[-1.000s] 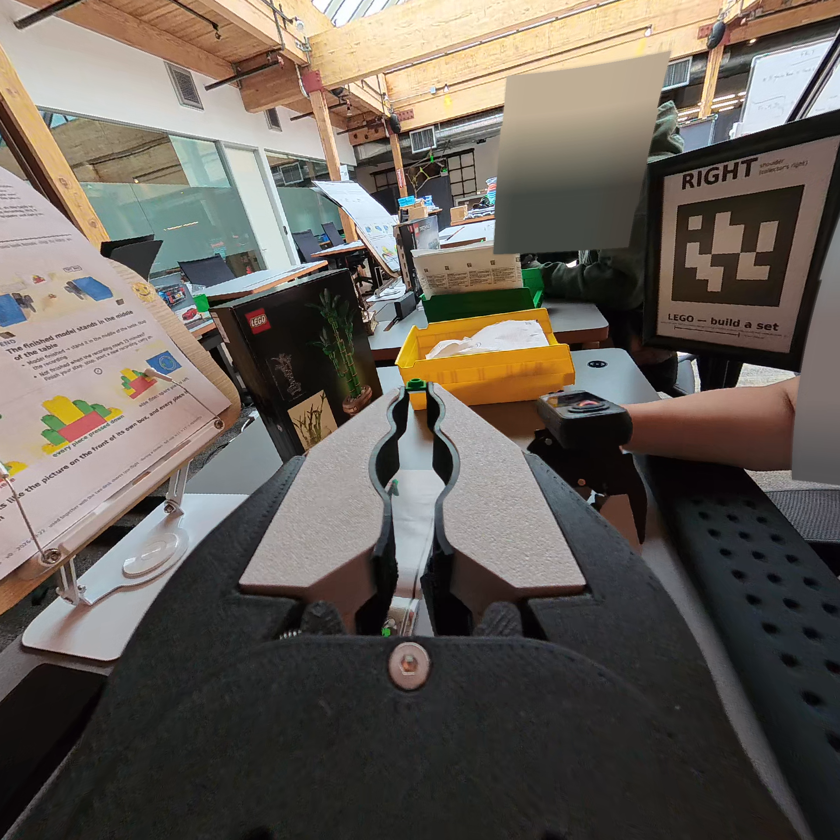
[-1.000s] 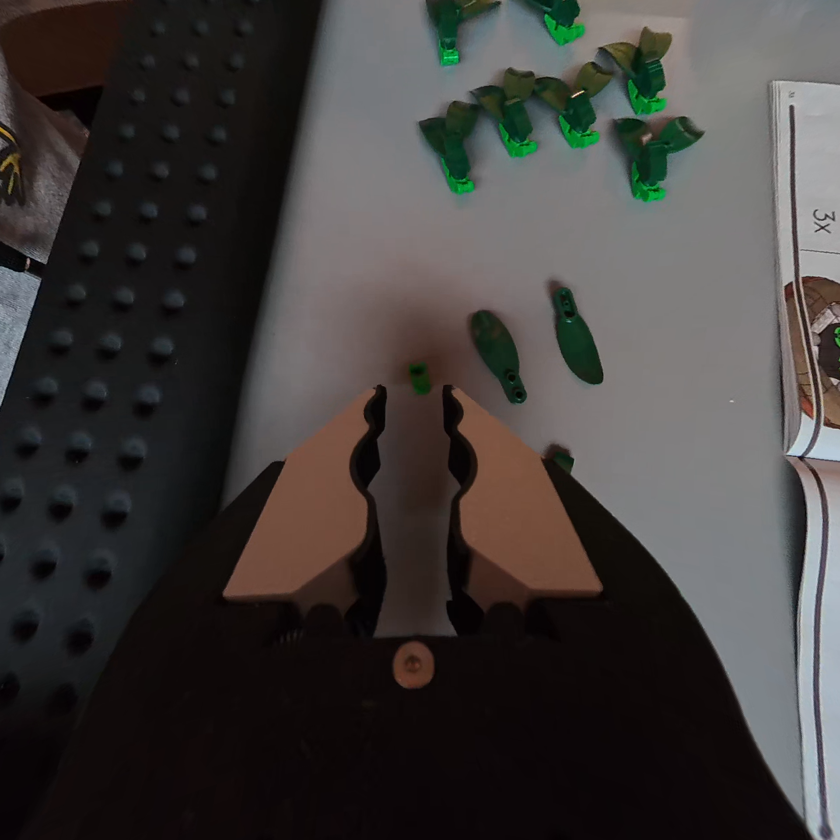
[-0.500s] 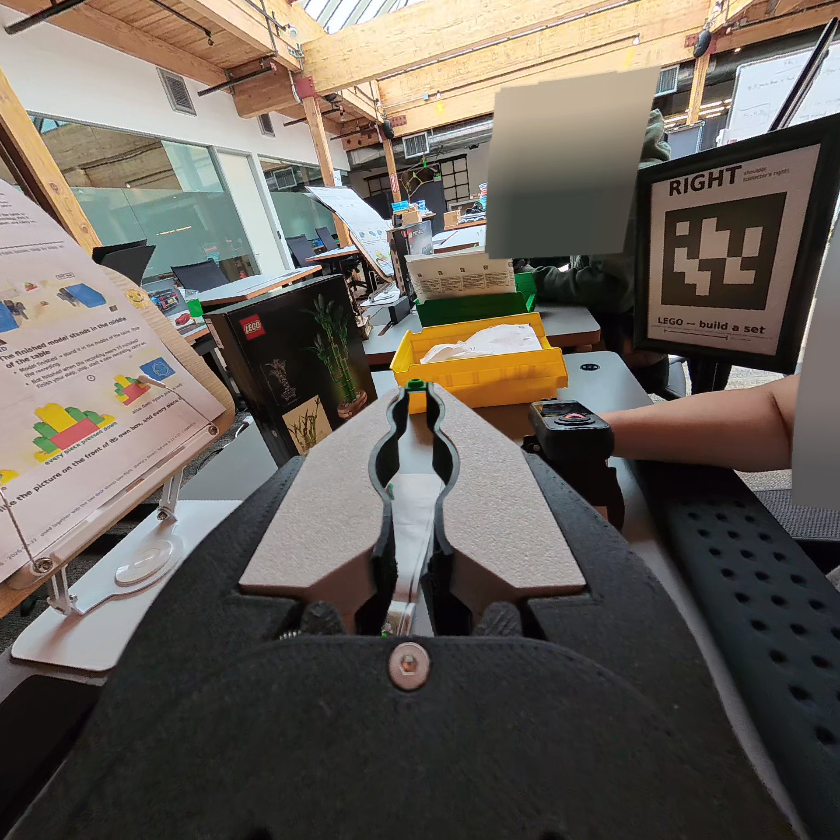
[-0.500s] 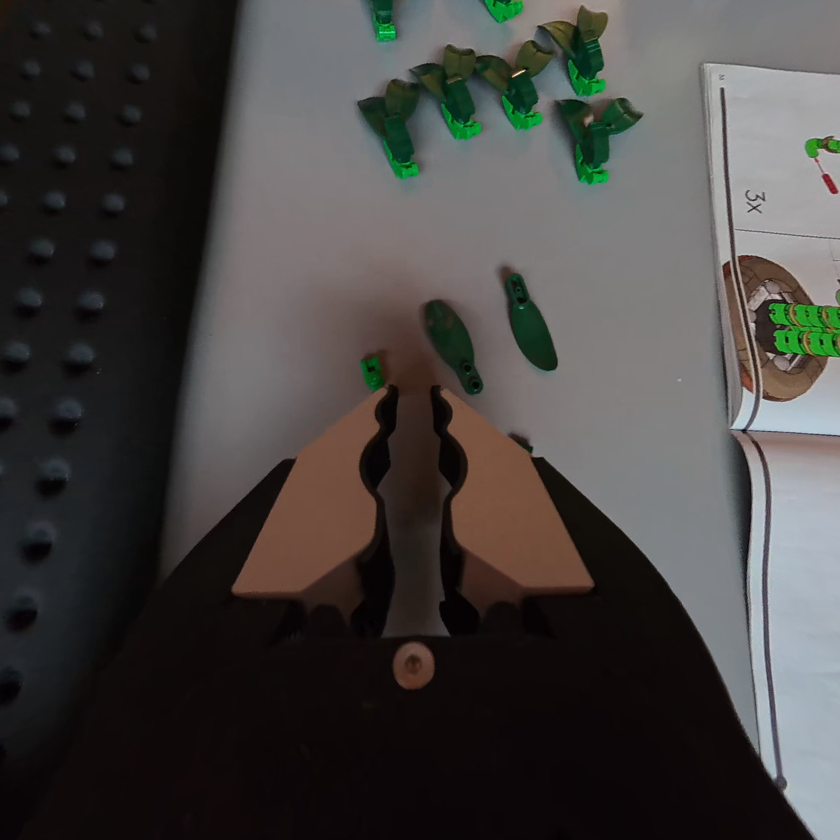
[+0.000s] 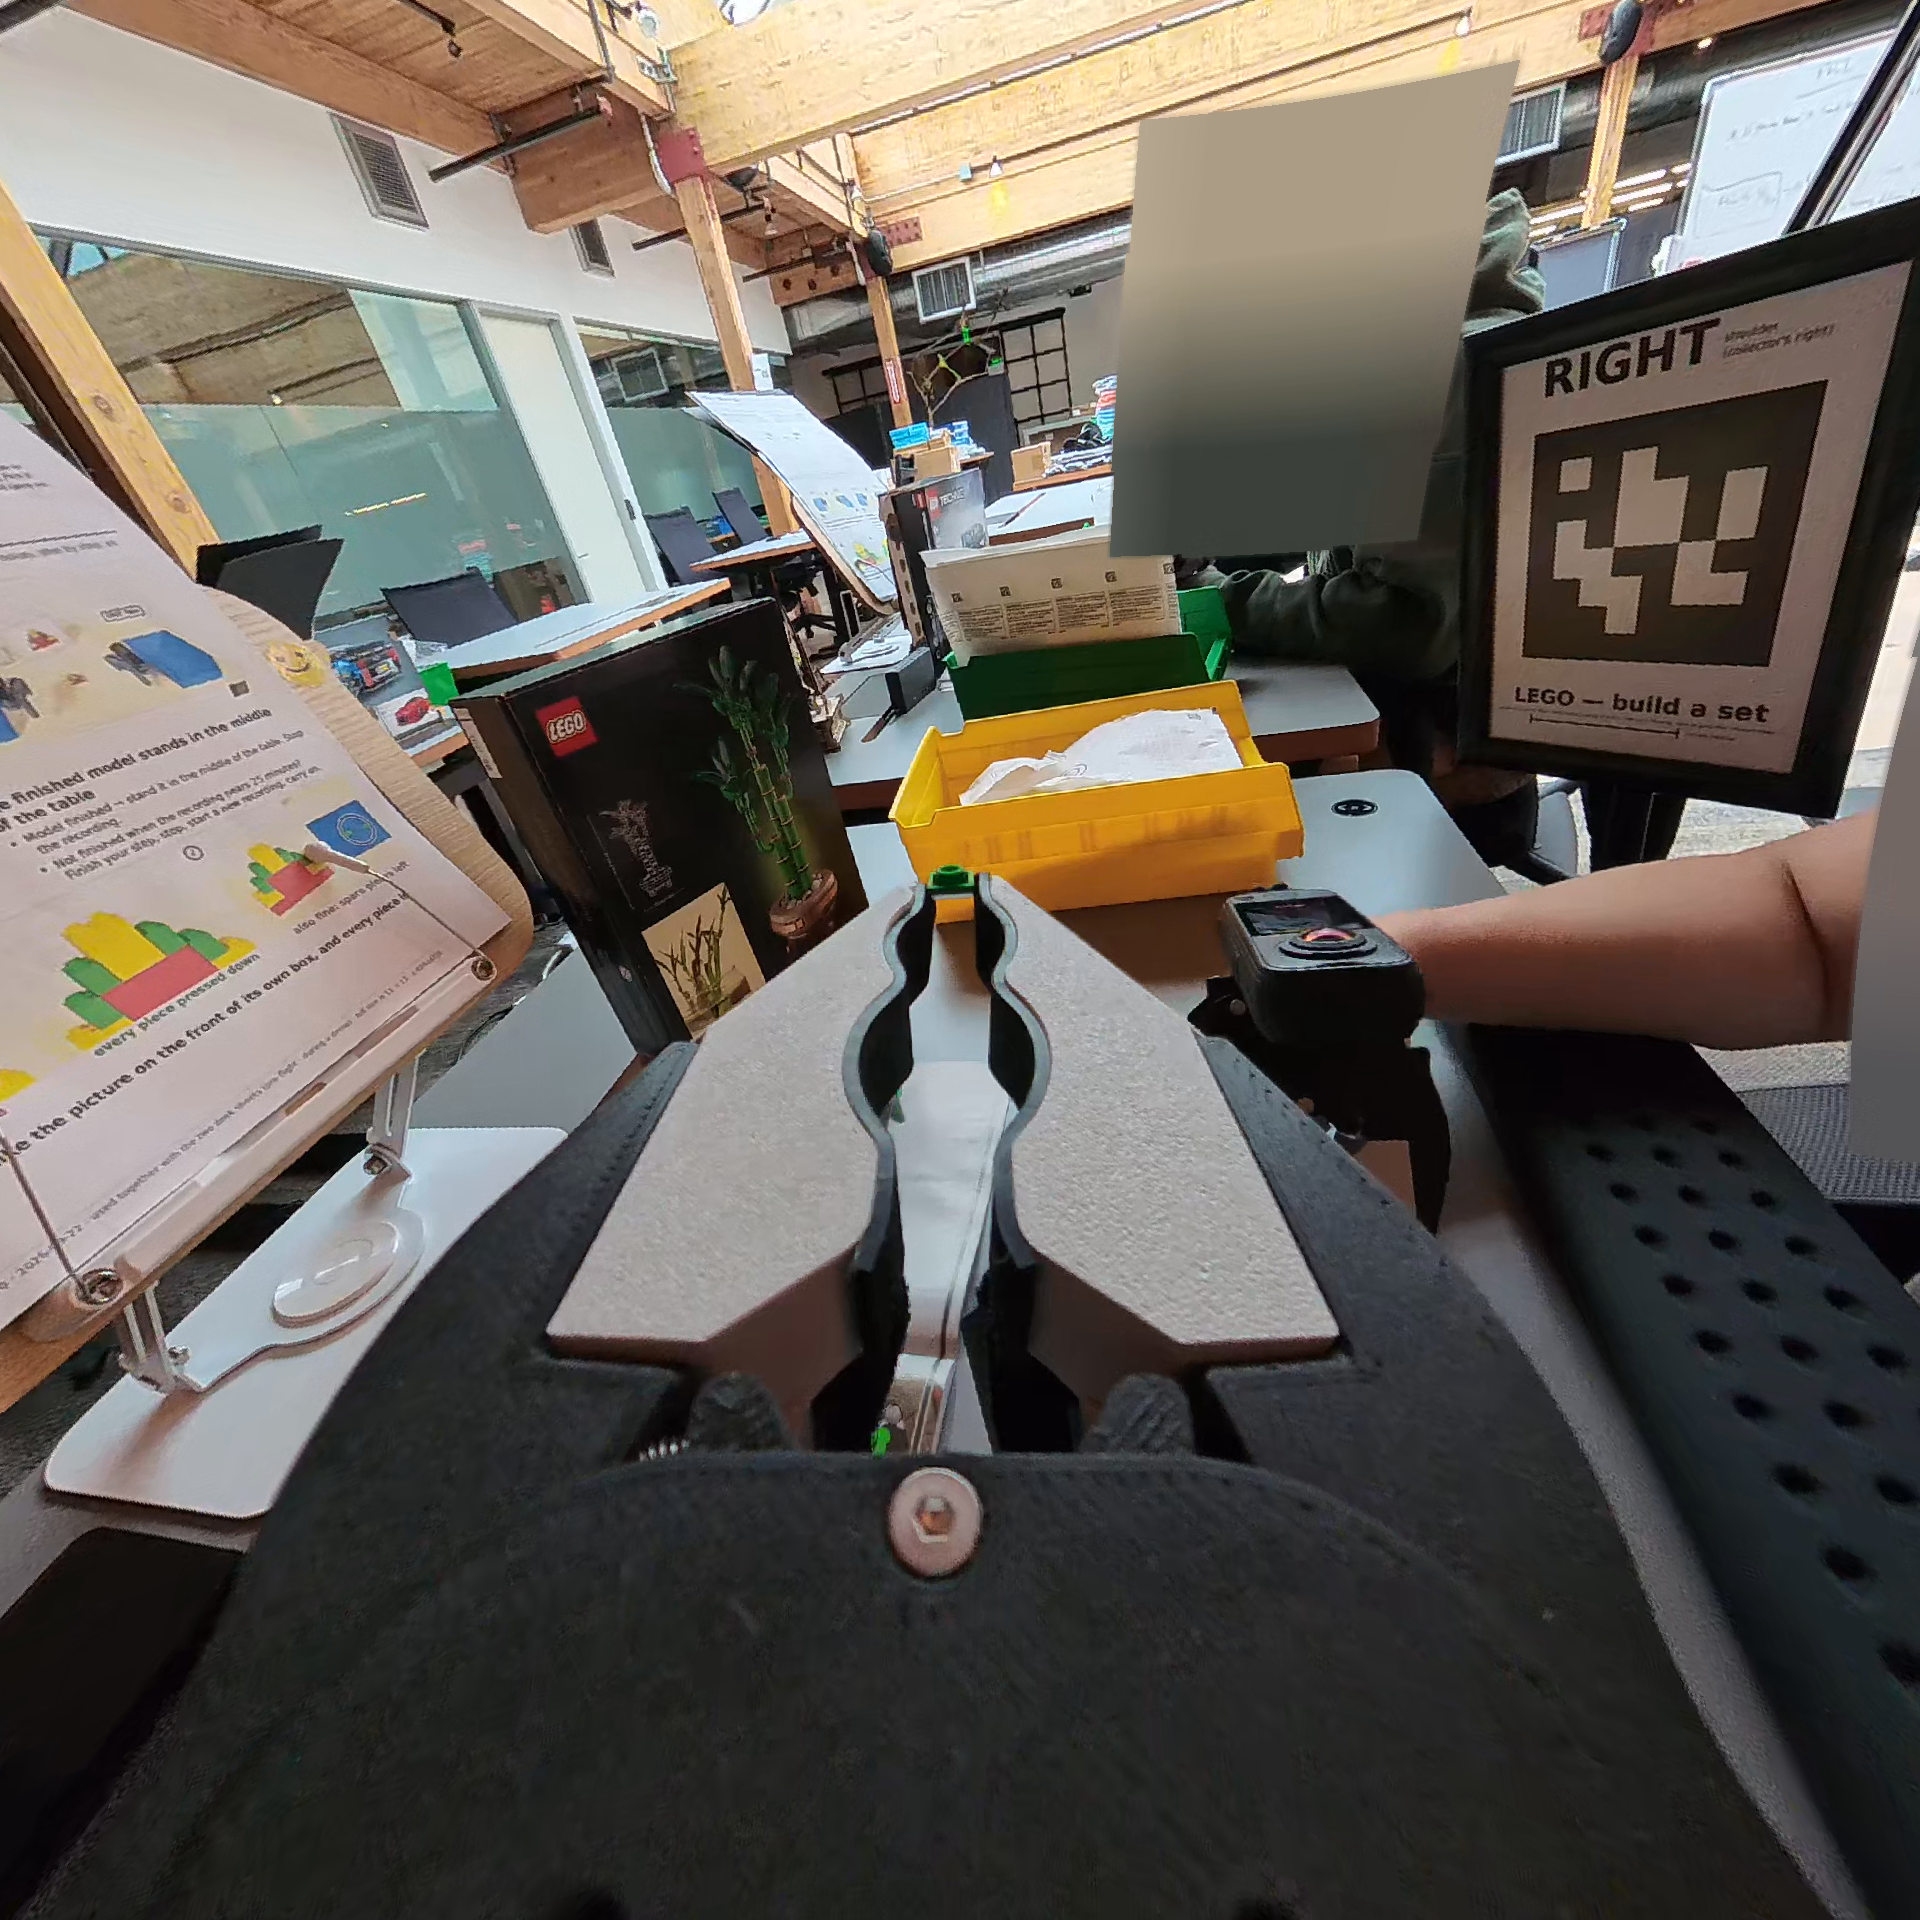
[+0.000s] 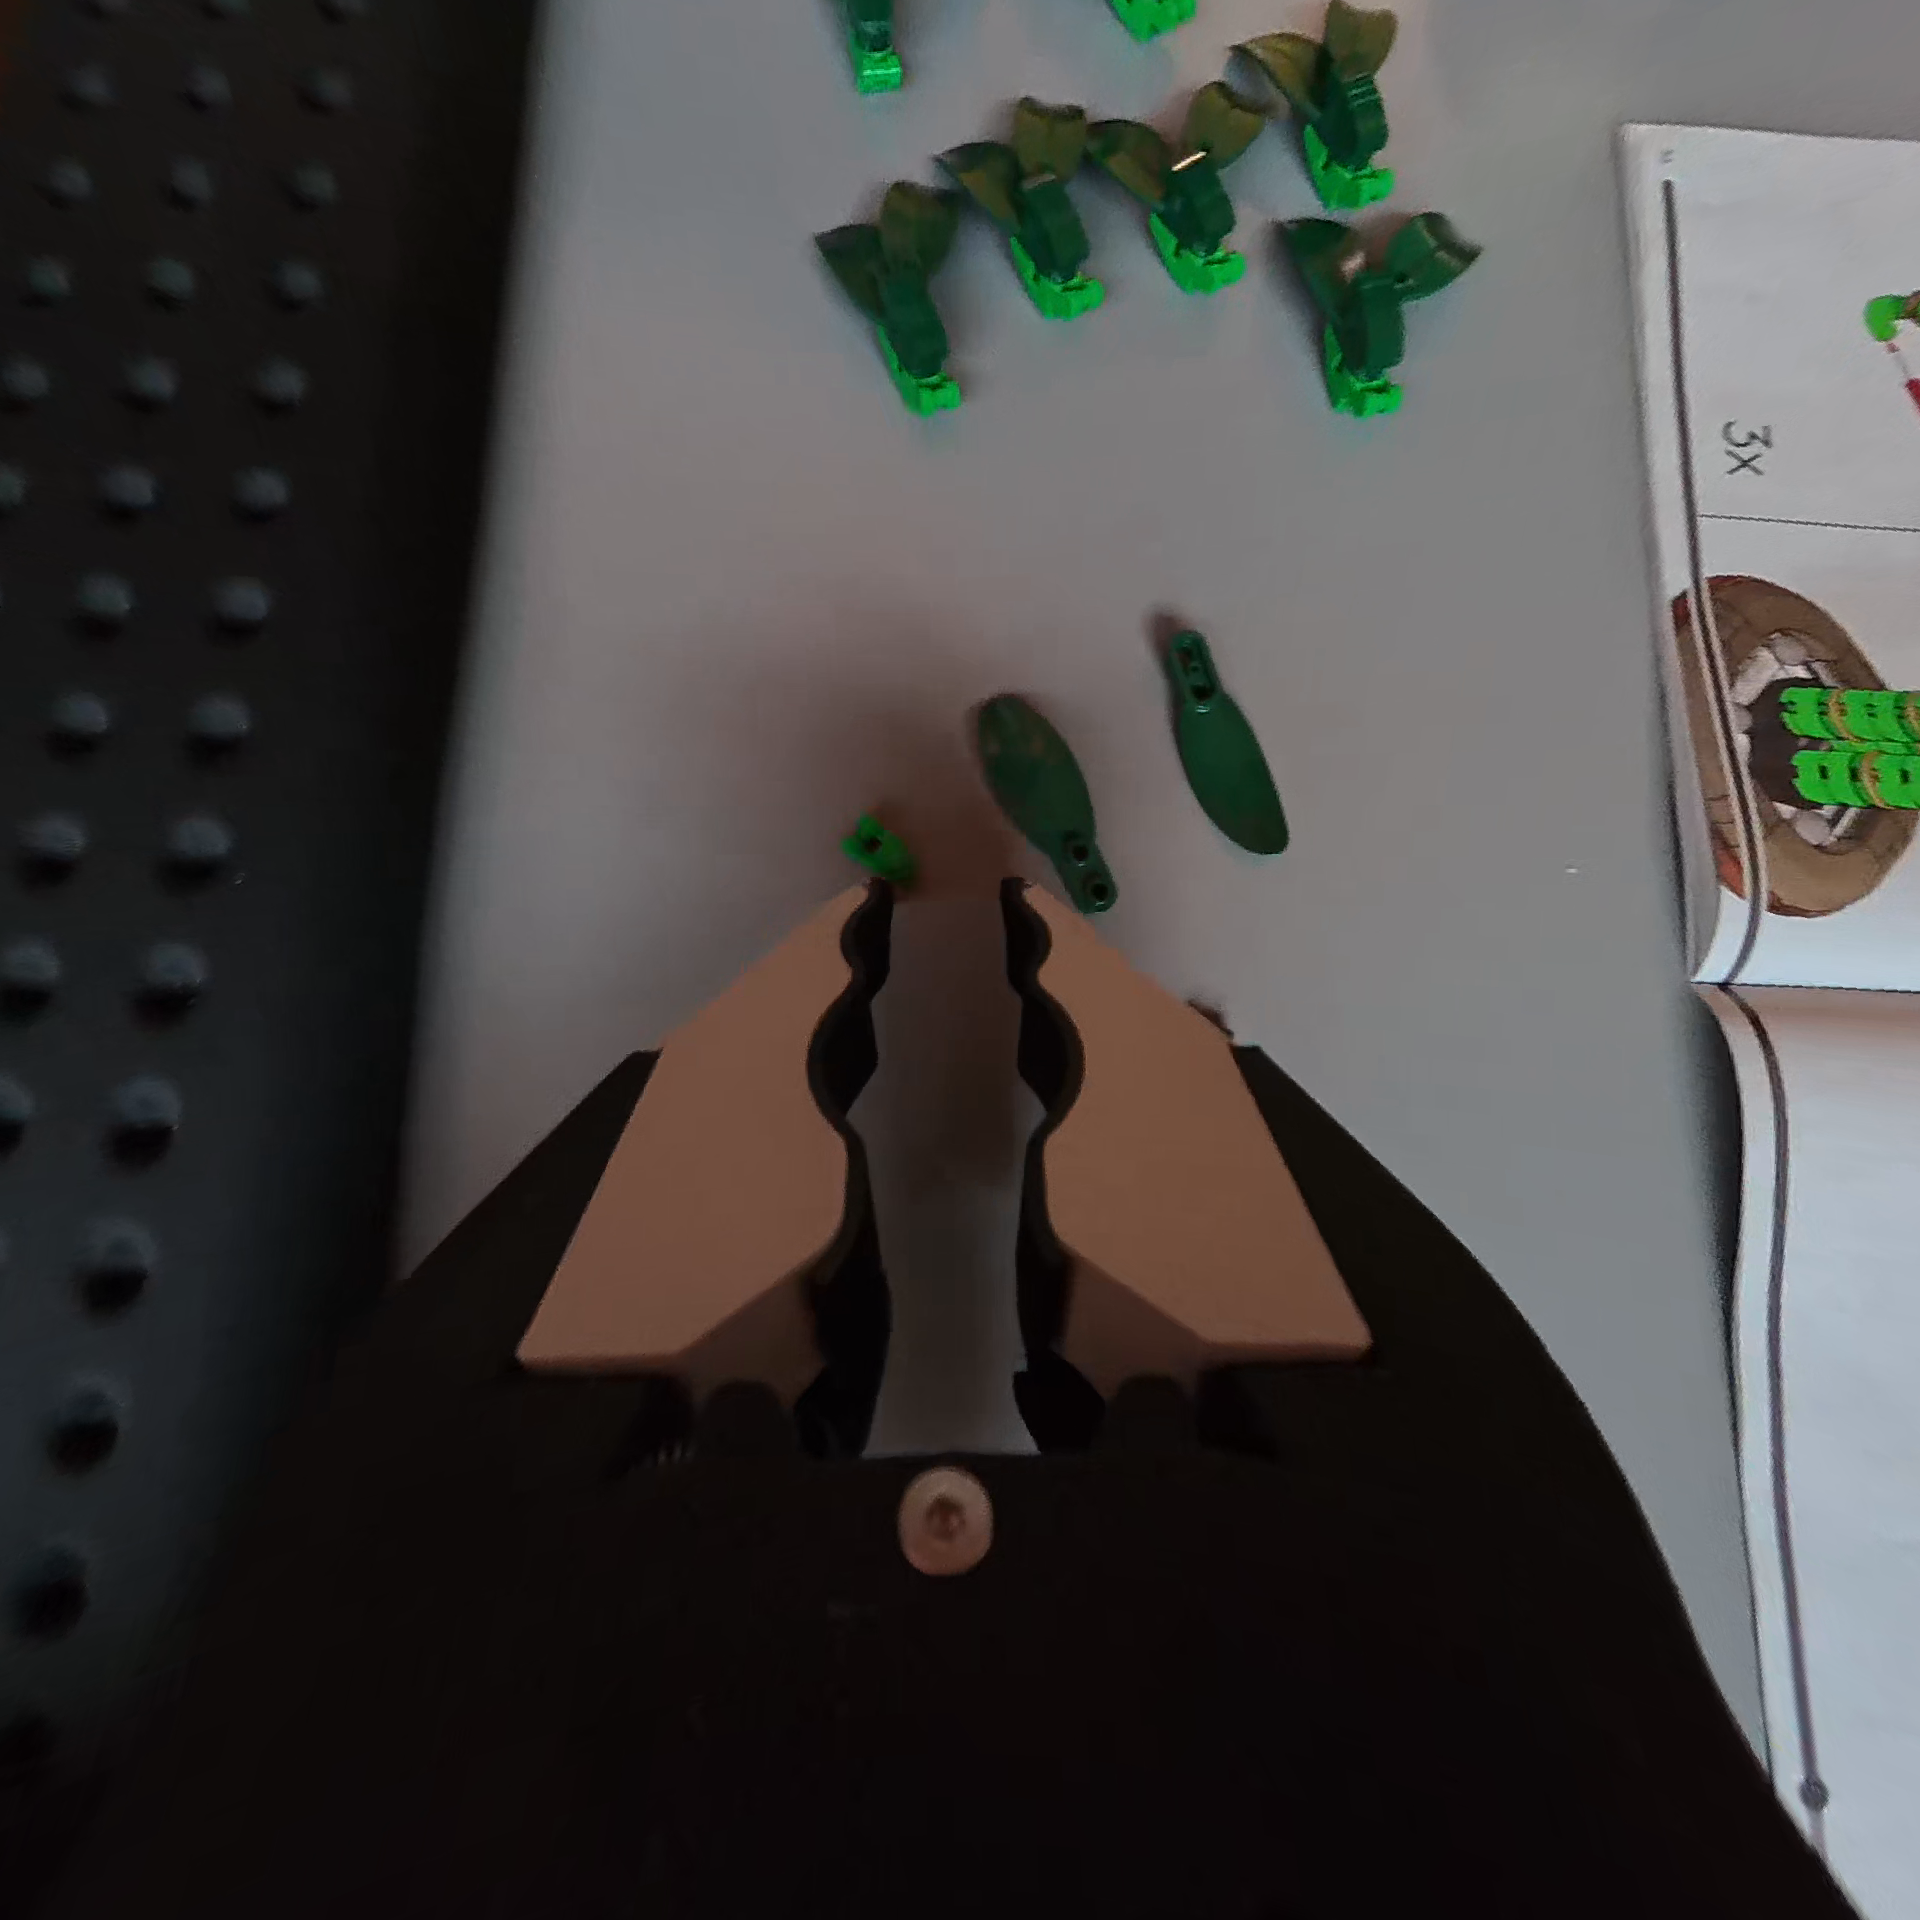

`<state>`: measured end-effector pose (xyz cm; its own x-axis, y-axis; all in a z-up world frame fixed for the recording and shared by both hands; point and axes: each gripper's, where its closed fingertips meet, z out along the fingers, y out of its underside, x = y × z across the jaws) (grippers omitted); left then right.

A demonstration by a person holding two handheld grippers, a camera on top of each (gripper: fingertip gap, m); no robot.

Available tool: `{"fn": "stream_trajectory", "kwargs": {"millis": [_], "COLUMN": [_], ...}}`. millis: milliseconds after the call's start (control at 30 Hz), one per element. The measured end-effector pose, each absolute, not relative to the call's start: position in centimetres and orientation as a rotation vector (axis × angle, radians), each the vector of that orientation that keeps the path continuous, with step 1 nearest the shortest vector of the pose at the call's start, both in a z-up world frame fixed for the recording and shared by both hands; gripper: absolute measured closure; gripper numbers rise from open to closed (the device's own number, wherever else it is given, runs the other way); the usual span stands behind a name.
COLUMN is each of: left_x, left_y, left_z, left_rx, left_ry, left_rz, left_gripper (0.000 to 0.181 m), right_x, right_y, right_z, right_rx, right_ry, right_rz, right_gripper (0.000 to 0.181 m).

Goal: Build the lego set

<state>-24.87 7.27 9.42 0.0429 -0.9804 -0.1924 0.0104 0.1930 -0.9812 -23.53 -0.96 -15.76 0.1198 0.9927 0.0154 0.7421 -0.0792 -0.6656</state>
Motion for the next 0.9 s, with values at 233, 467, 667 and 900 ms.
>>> {"fn": "stream_trajectory", "kwargs": {"millis": [233, 467, 667, 900], "left_x": [-24.8, -24.7, -24.6, -24.7], "left_y": [7.2, 7.3, 7.3, 7.4], "left_z": [9.4, 9.3, 9.2, 9.2], "left_rx": [-1.075, -1.081, -1.083, -1.086], "left_ry": [1.257, 1.26, 1.264, 1.262], "left_rz": [-1.046, -1.042, -1.038, -1.031], "left_gripper": [0.176, 0.176, 0.176, 0.176], "right_x": [-23.1, -23.8, -24.9, -25.1], "right_y": [-0.3, -1.0, -0.2, -1.0], "right_z": [-15.7, -15.7, -15.7, -14.8], "right_rx": [-1.894, -1.912, -1.871, -2.011], "right_ry": [-1.654, -1.66, -1.639, -1.527], "right_rz": [0.562, 0.614, 0.525, 0.651], "right_gripper": [0.162, 0.166, 0.167, 0.166]}}
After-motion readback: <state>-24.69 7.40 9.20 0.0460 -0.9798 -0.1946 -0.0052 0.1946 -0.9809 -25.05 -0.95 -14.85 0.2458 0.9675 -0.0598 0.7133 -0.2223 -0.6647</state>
